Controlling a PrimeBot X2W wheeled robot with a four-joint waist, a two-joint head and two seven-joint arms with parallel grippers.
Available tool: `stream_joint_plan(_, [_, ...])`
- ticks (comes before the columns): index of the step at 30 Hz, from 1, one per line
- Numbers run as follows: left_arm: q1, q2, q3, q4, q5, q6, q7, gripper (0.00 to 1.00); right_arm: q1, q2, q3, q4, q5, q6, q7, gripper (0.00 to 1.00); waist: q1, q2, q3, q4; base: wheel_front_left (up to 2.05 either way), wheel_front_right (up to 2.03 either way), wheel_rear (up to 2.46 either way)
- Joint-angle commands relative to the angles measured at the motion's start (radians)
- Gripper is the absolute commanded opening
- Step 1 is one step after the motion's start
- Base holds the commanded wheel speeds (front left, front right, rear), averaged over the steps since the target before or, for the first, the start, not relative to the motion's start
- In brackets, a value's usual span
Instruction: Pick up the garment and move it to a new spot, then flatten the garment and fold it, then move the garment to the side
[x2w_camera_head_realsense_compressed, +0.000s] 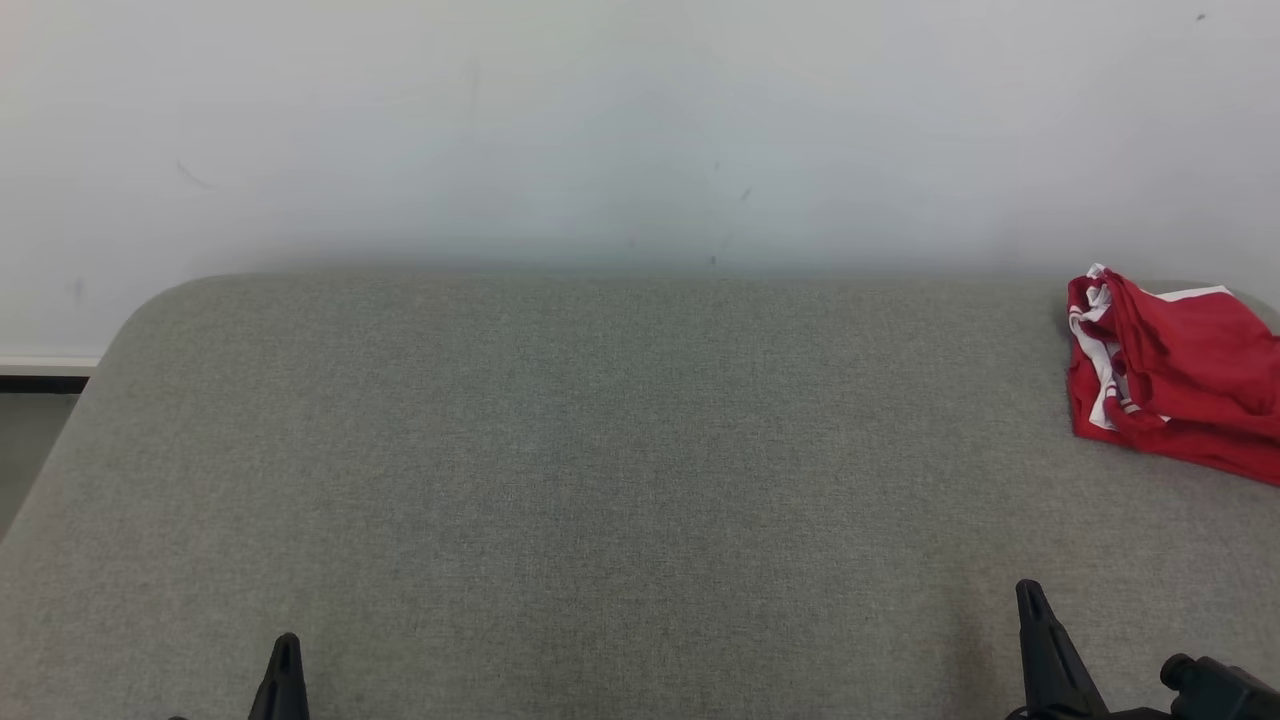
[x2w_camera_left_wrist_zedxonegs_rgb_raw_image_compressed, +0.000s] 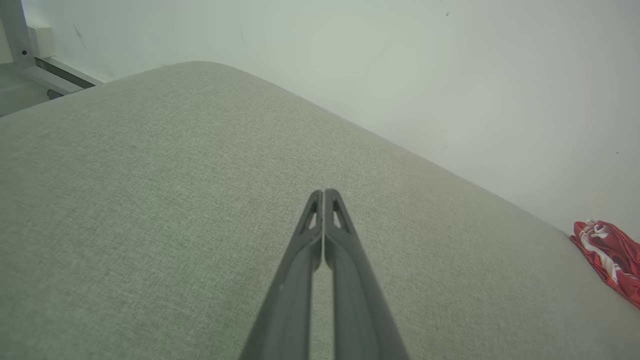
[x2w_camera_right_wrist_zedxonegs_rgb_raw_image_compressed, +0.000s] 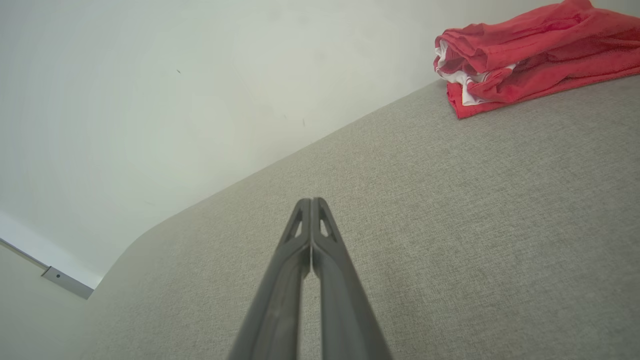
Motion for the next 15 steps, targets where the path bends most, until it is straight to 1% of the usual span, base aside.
stream_joint_plan(1, [-0.03,0.001,0.009,-0.009,-0.047,-0.008,0.011,0.0,-0.029,-0.009,-0.006,-0.009,0.049,0.0,0.008,0.0,-0.0001,-0.0001,0.001,-0.001,0.0,0.0,0.0])
stream_joint_plan(15, [-0.059,-0.012,0.031,0.0,-0.247,-0.019,0.065,0.0,-0.063,-0.012,-0.019,0.014,0.257,-0.001,0.044,0.0,-0.0001,-0.0001,0.006,-0.009,0.0,0.0,0.0])
